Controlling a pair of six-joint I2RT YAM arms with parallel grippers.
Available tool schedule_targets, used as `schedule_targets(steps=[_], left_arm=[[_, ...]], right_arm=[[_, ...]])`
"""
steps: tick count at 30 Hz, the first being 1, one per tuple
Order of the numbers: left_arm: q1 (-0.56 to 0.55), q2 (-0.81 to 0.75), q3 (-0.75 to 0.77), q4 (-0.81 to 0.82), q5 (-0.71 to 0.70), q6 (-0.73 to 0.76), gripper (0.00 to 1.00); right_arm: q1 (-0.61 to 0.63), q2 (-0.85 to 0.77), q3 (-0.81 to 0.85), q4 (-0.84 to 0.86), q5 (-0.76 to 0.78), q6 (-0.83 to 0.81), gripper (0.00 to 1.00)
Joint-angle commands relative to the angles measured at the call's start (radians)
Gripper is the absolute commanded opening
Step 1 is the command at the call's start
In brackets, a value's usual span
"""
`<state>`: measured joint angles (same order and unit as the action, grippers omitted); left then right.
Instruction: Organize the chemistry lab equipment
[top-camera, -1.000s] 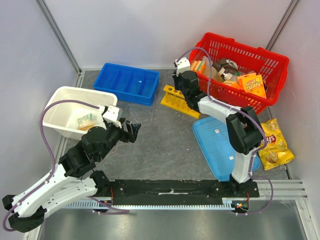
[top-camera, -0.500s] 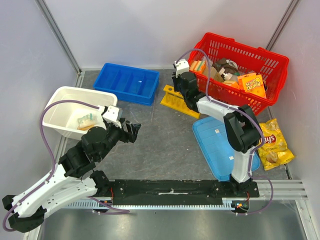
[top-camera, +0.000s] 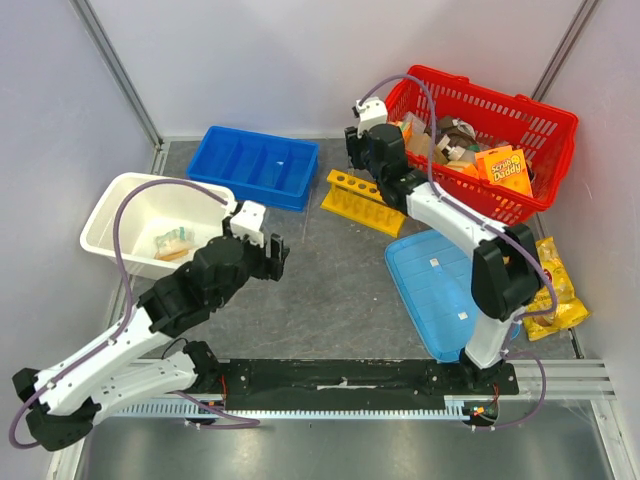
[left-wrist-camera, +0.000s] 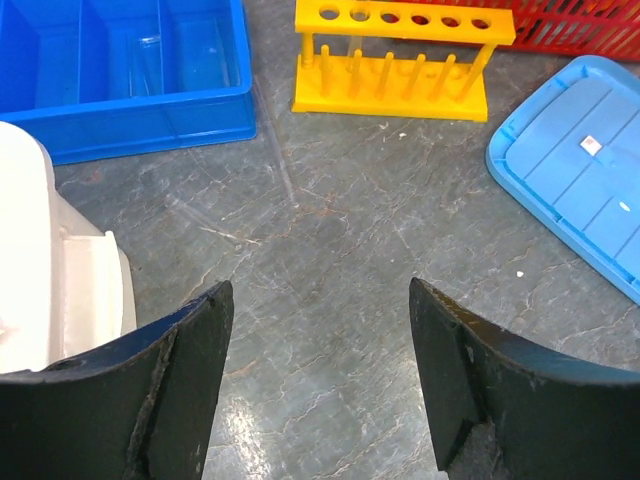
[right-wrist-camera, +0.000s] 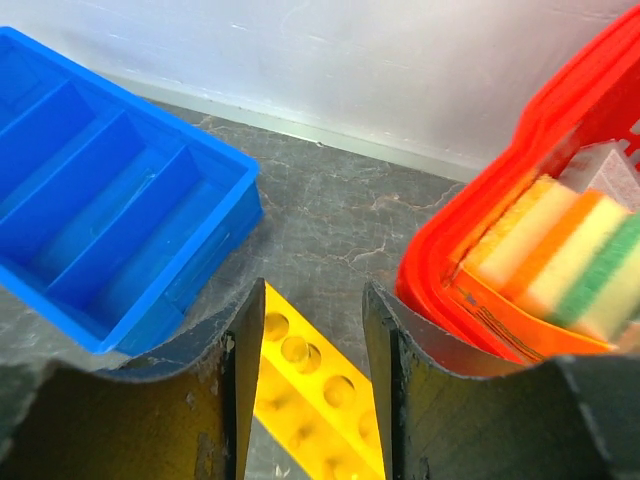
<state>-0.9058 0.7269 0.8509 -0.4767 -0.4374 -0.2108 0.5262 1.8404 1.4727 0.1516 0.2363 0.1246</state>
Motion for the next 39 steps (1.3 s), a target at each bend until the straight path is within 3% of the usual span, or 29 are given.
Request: schedule_targets(steps=[1,6,11,18,29,39], left_arm=[[-0.004,0.113,0.123,-0.062,-0.029,-0.048,0.76],[0.036,0.279,0.212,-0.088,0.021,-0.074,0.74],[0.182,0.434,0.296,-0.085,0.203,-0.111,0.64],[0.240,0.681,0.387,-0.042,0.218,-0.090,0.60],[0.288,1.045,0.519,0.001,0.239,-0.091,0.56],[0.321,1.169,0.537,0.024,0.273,-0.071,0.54]], right_arm=[[0.004,-0.167,-0.001,-0.127,-0.020,0.056,0.51],[0.005,-0.371,-0.152,-0.182,-0.040,0.121,0.53],[0.003,-0.568,-0.245,-0.293,-0.037,0.139,0.53],[0.005,-0.808,-0.420,-0.322,-0.068,0.213,0.54],[0.005,-0.943,-0.466,-0.340,-0.022,0.196,0.55],[0.005,-0.957,-0.482,-0.345,0.004,0.179,0.57]])
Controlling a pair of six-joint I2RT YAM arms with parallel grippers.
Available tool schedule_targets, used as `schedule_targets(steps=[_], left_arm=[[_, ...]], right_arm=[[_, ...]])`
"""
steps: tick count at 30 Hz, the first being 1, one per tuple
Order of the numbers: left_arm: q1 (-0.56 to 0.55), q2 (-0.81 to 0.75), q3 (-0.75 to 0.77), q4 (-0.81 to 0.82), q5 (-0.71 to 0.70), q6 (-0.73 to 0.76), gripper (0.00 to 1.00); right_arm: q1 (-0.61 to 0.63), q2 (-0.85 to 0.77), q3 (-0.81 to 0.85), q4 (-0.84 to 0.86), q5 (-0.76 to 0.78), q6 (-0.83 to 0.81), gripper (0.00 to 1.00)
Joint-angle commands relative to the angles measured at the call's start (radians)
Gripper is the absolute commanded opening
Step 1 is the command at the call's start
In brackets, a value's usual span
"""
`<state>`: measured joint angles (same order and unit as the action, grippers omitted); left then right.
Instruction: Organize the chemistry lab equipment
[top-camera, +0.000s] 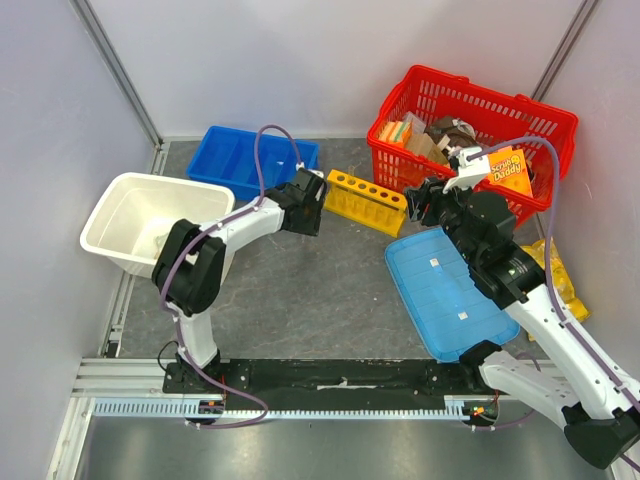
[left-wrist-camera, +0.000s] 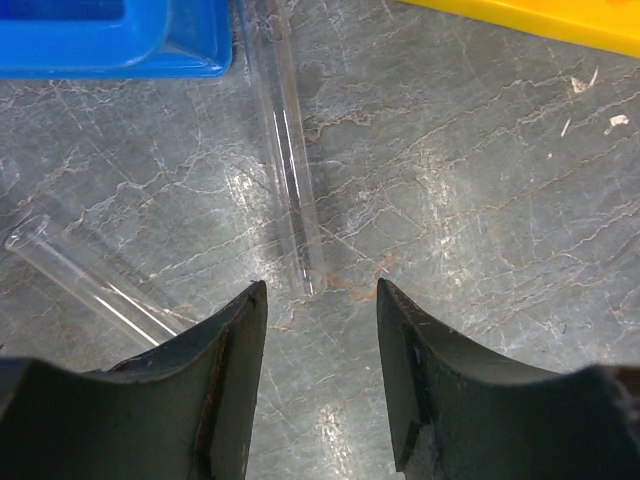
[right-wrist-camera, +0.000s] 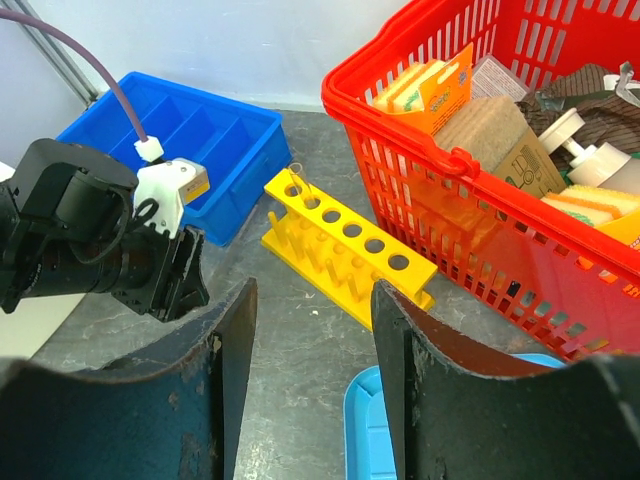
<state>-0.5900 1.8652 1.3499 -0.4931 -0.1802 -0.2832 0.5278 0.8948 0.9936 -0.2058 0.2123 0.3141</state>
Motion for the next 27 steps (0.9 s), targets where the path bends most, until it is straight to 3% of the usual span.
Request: schedule_targets(steps=[1,16,27], left_arm=[[0.009,0.038,0.034,0.045,0.022,0.004,0.53],[0.012,0.094,-0.028,0.093,0.077,0.012,0.40],[0.010,0.094,-0.067,0.093,0.088,0.015,0.40]], right_arm=[[0.003,-0.010,0.000,0.014,0.030,-0.012,0.57],[0.003,-0.004,-0.003,0.009,0.047,-0.006,0.57],[0.003,-0.014,-0.007,0.005,0.050,-0.003,0.57]])
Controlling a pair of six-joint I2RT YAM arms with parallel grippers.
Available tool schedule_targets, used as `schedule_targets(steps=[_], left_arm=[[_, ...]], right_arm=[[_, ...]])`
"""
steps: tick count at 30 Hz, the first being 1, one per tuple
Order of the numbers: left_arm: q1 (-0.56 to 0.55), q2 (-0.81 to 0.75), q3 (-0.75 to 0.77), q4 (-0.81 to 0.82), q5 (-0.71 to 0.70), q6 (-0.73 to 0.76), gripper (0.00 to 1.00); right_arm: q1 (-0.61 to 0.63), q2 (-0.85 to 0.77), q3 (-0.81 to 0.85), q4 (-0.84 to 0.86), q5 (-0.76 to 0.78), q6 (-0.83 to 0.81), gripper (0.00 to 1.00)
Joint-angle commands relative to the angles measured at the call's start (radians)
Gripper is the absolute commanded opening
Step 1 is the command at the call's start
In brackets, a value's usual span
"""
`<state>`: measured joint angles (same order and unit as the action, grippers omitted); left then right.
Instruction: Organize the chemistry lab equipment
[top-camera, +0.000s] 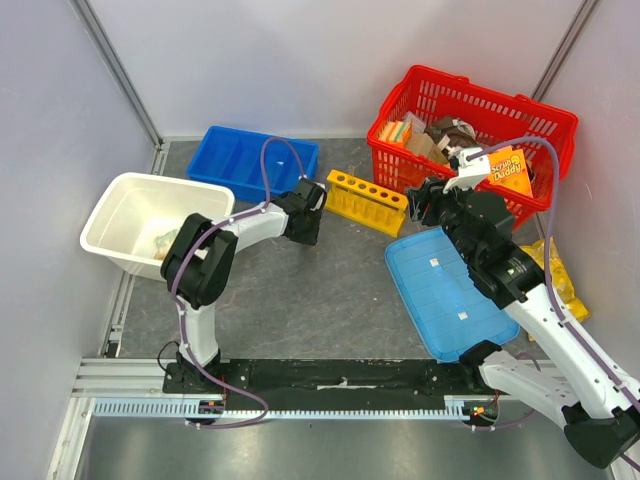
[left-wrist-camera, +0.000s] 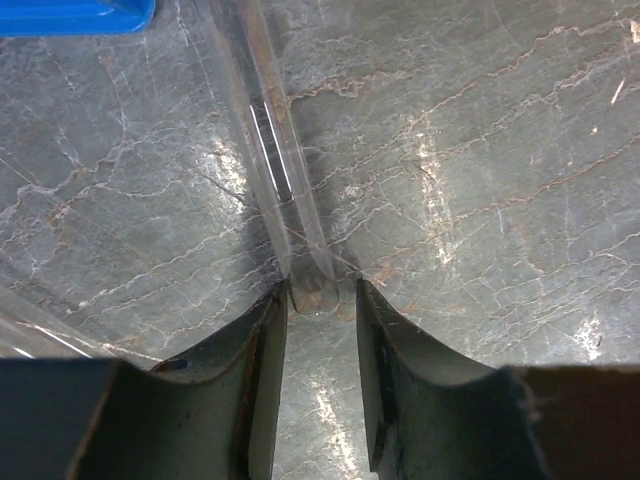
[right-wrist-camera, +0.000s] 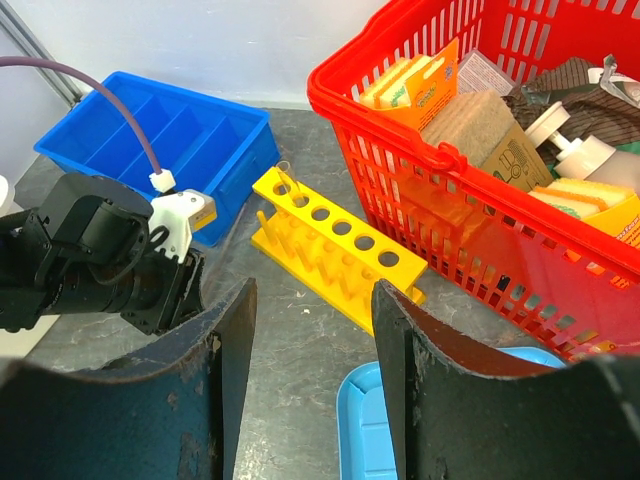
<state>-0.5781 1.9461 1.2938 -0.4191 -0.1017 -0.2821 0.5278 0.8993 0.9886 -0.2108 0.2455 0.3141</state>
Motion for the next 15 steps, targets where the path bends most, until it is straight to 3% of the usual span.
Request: schedule_targets(steps=[1,7,15], left_arm=[[0.001,0.010,-0.014,0.019,0.008,0.014,0.38],[-0.003,-0.041,-0.051,0.011,0.052,0.005,0.22],[-0.038,-0.245,-0.230,0.037,0.146,-0.075,0.19]], right_arm=[[0.003,-0.019,-0.005,0.010,0.018,-0.003,0.57],[0.003,-0.011,-0.018,-0.001,0.011,0.006,0.57],[0.003,-0.007,-0.083,-0.006,-0.103,0.098,0.57]])
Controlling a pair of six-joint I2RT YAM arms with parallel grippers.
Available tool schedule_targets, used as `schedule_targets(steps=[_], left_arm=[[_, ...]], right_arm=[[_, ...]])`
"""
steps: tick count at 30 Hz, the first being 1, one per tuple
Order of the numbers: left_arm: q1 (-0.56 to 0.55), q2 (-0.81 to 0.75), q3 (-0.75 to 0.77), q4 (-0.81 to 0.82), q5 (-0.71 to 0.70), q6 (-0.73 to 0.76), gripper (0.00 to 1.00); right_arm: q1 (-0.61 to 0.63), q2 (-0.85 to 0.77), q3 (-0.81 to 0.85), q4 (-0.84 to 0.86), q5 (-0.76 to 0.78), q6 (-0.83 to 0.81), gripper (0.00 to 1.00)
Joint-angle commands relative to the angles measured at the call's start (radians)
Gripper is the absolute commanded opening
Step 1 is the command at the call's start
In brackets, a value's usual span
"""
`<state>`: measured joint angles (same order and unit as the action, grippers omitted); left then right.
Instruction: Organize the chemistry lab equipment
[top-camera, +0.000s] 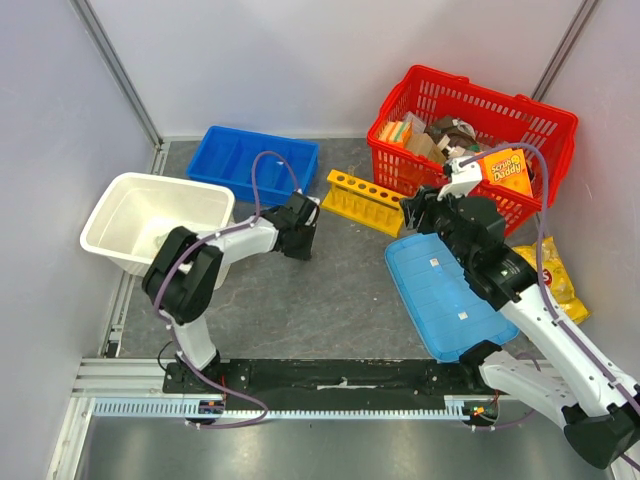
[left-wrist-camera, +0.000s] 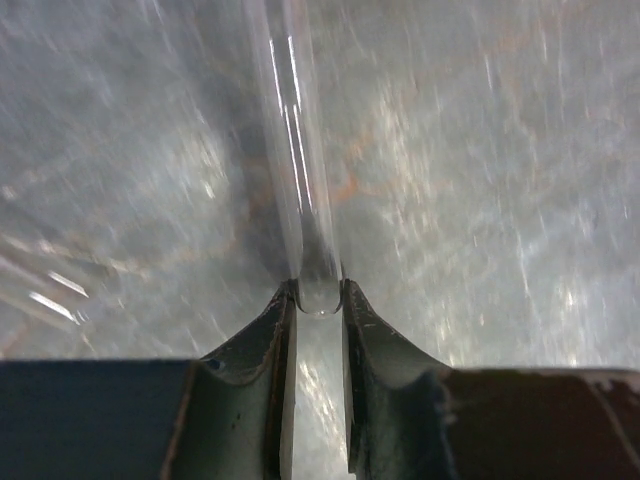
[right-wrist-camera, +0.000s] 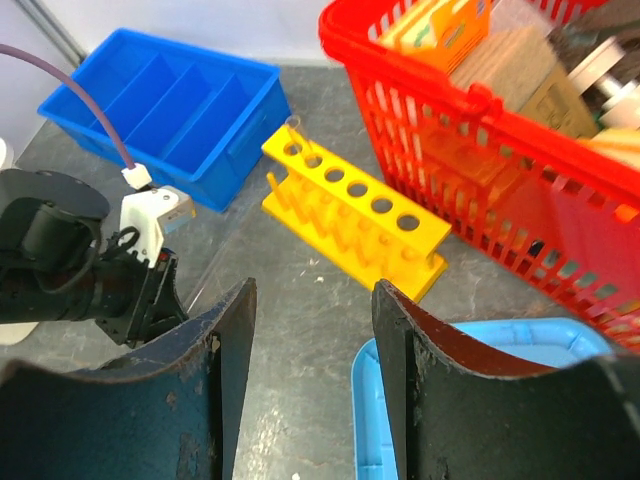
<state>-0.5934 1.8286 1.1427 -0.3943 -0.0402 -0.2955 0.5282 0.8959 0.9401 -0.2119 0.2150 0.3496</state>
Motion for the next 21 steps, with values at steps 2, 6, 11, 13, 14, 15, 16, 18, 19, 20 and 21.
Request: schedule_targets(steps=[2,6,11,13,14,15,16,18,19,20,21], left_arm=[[-0.026,-0.187,-0.135,0.021,0.114,-0.093,0.18],[-0.028,-0.296,-0.242,0.031,0.167,-0.160,0.17],[-0.039,-0.435,-0.374,0.078,0.246,-0.231,0.15],[-0.049,-0.482,-0.417,0.110,0.266,-0.258,0.15],[-0.052,-0.500,-0.434,0.124,0.275,-0.270,0.14],[-0.060,-0.518,-0.448,0.138,0.286,-0.280,0.14],[-0.065,-0.538,-0.463,0.150,0.287,-0.286,0.14],[-0.072,-0.569,-0.480,0.160,0.283,-0.295,0.14],[-0.072,-0.584,-0.486,0.160,0.283,-0.300,0.13],[-0.072,-0.603,-0.491,0.164,0.281,-0.300,0.13],[-0.074,-0.621,-0.497,0.170,0.283,-0.304,0.13]], right_arm=[[0.003,0.005,-0.067,0.000,-0.098,0.077,0.58],[0.003,0.034,-0.090,-0.006,-0.101,0.083,0.59],[0.004,0.092,-0.126,0.023,-0.157,0.159,0.59],[0.006,0.133,-0.135,0.040,-0.187,0.221,0.59],[0.010,0.159,-0.139,0.052,-0.203,0.250,0.59],[0.015,0.178,-0.144,0.071,-0.212,0.271,0.60],[0.021,0.199,-0.153,0.098,-0.256,0.297,0.61],[0.036,0.239,-0.173,0.161,-0.310,0.347,0.64],[0.044,0.259,-0.184,0.195,-0.333,0.371,0.65],[0.049,0.277,-0.190,0.204,-0.344,0.393,0.66],[0.050,0.299,-0.195,0.248,-0.359,0.417,0.68]])
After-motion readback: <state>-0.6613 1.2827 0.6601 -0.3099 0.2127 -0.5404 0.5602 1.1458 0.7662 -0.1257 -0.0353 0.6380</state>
